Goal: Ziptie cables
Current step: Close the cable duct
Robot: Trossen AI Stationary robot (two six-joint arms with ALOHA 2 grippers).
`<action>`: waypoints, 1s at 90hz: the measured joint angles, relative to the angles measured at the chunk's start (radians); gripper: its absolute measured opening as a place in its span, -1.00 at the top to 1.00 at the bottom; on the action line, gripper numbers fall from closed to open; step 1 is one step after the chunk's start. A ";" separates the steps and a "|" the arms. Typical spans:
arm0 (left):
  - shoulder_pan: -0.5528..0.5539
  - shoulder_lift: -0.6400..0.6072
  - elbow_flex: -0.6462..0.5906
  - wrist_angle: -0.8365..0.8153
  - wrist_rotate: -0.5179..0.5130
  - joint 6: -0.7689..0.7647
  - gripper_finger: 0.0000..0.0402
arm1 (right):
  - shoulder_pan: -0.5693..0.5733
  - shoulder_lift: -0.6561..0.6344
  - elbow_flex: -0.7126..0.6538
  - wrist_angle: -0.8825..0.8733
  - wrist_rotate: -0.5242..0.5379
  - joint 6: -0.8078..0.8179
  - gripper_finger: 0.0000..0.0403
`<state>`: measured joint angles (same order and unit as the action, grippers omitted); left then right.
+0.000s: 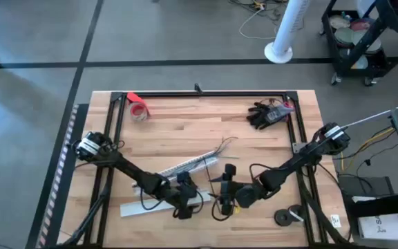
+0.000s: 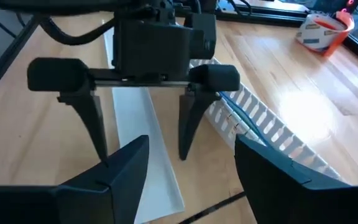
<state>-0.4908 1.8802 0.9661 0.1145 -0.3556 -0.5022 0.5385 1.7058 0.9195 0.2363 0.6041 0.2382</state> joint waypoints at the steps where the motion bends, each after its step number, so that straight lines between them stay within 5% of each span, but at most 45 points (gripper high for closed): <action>1: 0.000 0.001 0.000 0.001 0.000 -0.002 -0.86 | 0.000 0.000 -0.001 0.000 0.000 0.000 -0.08; 30: -0.015 0.073 0.016 0.009 -0.026 -0.020 -0.73 | 0.000 0.000 -0.008 0.001 0.001 0.000 0.00; 63: -0.017 0.081 0.154 -0.276 -0.034 -0.121 -0.72 | -0.002 0.000 -0.022 0.001 0.002 0.034 0.00; 90: -0.004 0.104 0.163 -0.327 0.012 -0.154 -0.59 | -0.002 0.000 -0.024 0.001 0.002 0.039 0.01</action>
<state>-0.4950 1.9847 1.1294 -0.2120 -0.3432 -0.6562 0.5362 1.7058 0.8955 0.2371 0.6064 0.2771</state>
